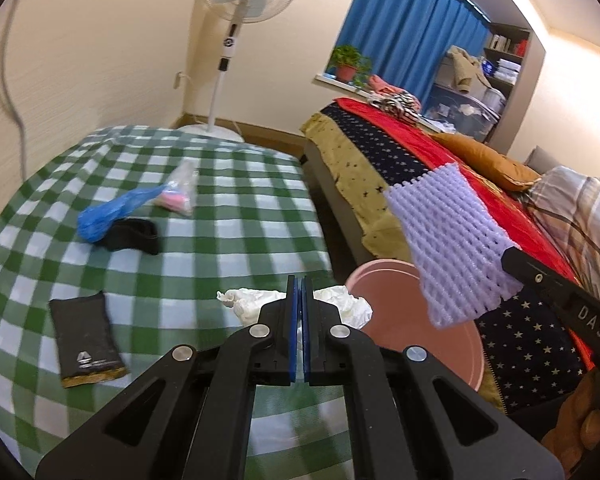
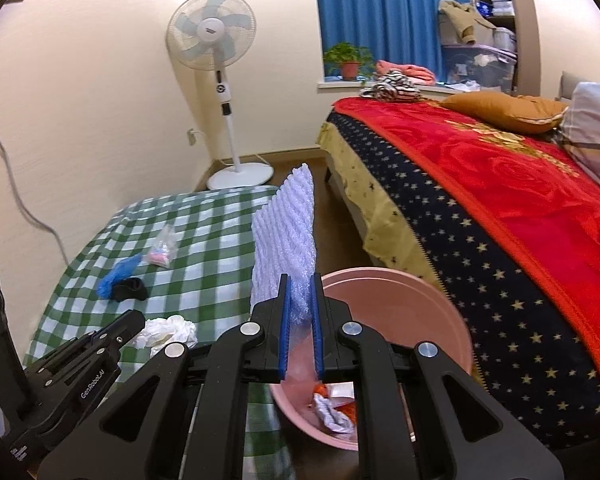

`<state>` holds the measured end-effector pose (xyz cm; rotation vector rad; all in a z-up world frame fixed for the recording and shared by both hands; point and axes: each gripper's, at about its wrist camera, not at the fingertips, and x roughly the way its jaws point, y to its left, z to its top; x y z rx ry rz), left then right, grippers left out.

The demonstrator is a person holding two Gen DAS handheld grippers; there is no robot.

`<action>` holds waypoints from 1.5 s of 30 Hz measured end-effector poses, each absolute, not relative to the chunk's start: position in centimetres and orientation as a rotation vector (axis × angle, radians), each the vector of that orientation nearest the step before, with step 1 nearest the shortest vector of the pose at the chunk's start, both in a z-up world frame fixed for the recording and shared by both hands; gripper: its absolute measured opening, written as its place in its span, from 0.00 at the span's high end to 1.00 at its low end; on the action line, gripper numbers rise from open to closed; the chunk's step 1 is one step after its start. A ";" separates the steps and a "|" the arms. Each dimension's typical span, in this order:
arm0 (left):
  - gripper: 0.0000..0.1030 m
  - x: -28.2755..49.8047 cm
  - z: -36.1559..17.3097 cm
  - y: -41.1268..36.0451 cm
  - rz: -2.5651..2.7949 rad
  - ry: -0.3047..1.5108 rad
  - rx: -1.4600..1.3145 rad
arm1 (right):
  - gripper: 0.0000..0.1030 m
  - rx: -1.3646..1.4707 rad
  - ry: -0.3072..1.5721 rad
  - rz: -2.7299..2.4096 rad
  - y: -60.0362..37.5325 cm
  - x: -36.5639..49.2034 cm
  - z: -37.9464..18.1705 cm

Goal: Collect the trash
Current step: 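Carry the white cloth and lavender mesh over the pink bin and open both tools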

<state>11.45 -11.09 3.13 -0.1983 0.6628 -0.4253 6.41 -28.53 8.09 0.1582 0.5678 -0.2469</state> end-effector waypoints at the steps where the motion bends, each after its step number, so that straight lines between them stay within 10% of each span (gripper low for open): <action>1: 0.99 11.5 3.2 -11.8 -0.437 0.661 -0.193 | 0.91 0.155 0.573 -0.266 -29.0 6.4 8.0; 30: 0.99 12.7 0.8 -22.2 -0.676 0.708 -0.146 | 0.90 0.178 0.633 -0.529 -35.6 5.6 6.0; 35: 0.82 12.9 0.5 -22.1 -0.674 0.720 -0.139 | 0.73 0.205 0.634 -0.582 -35.9 5.2 5.9; 45: 0.82 12.6 1.1 -20.1 -0.635 0.704 -0.140 | 0.66 0.223 0.616 -0.547 -34.8 4.9 6.1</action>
